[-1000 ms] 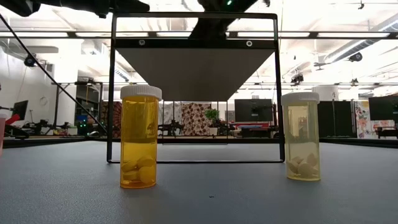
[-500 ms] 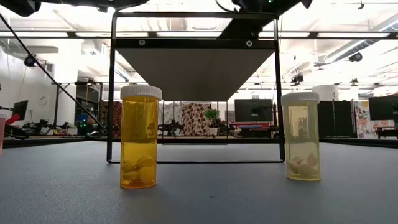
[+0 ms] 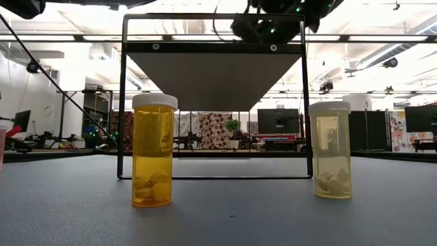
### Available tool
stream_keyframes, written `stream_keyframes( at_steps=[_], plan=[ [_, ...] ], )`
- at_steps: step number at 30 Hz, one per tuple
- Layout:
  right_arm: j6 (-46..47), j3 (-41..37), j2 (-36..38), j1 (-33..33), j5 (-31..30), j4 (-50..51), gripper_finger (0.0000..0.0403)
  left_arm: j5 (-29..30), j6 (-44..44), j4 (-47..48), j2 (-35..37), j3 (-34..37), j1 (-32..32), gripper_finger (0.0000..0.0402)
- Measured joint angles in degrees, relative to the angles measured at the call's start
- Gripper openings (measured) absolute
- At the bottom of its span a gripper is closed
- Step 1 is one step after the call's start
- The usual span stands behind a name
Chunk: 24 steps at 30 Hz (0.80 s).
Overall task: Pick and place medicine bottles onto shelf by color
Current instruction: Put the yellow pill bottle on the shelf
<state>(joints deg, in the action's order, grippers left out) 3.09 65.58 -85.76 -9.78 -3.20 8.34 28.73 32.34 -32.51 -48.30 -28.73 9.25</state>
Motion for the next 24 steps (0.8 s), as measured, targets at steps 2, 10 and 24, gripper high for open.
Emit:
stream_keyframes(
  at_steps=[2,10,24],
  plan=[
    [-0.08,0.54,-1.23,0.02,0.0,0.3,0.0225,-0.01,0.0,0.02,-0.05,0.0,-0.02,0.0244],
    [-0.72,0.73,-2.23,0.02,-2.29,1.5,0.0186,-0.02,0.06,-0.02,-0.03,0.02,0.0,0.0244],
    [-2.26,0.7,-1.67,0.04,-2.38,2.23,0.0075,-0.08,0.09,0.0,-0.36,-0.11,0.0,0.0244]
  ],
)
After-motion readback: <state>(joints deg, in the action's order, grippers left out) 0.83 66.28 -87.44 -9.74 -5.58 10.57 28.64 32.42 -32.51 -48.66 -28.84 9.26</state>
